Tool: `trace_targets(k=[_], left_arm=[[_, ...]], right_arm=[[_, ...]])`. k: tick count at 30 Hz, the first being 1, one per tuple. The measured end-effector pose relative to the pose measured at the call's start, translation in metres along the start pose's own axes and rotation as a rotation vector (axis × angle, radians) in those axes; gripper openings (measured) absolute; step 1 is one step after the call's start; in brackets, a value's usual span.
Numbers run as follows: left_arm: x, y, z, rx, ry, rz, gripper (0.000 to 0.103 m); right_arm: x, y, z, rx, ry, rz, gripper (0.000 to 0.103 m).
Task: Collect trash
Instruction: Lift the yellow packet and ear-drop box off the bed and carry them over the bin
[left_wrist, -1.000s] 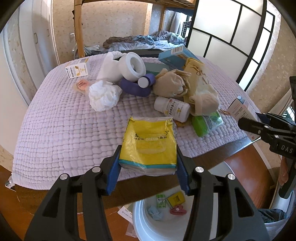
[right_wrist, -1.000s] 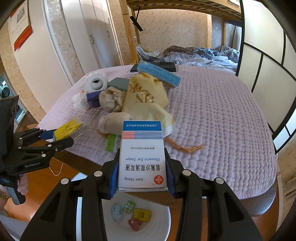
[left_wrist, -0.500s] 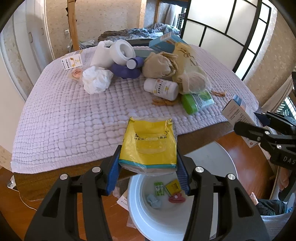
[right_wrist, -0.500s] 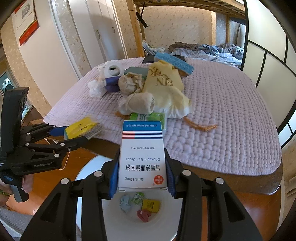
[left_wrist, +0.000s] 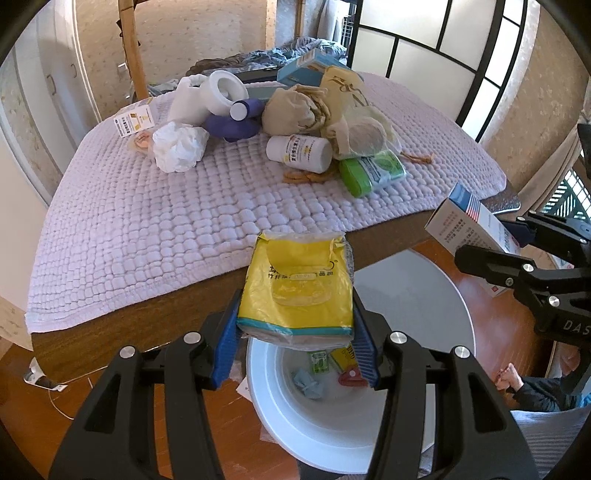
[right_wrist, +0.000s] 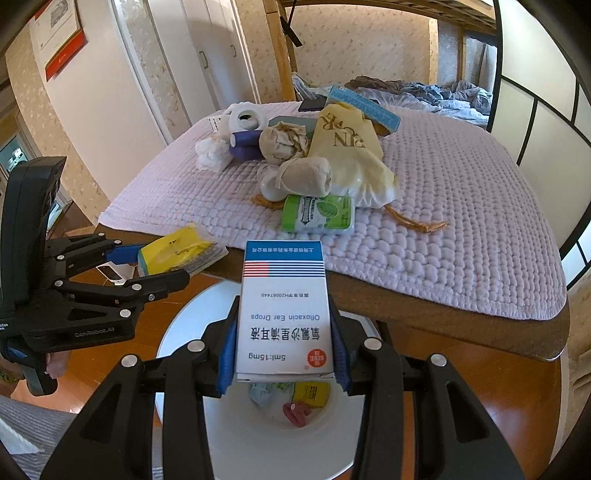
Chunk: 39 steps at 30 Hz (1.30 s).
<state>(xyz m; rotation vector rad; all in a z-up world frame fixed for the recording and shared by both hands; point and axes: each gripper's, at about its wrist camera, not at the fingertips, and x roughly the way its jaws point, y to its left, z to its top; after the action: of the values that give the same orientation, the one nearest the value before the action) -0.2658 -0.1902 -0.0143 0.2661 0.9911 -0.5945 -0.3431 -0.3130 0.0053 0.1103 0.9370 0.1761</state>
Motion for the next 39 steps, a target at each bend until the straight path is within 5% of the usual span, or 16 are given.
trace_targets(k=[39], left_arm=[[-0.008, -0.03, -0.022, 0.078, 0.048, -0.043, 0.054]], right_arm=[[0.009, 0.007, -0.014, -0.006, 0.047, -0.001, 0.041]])
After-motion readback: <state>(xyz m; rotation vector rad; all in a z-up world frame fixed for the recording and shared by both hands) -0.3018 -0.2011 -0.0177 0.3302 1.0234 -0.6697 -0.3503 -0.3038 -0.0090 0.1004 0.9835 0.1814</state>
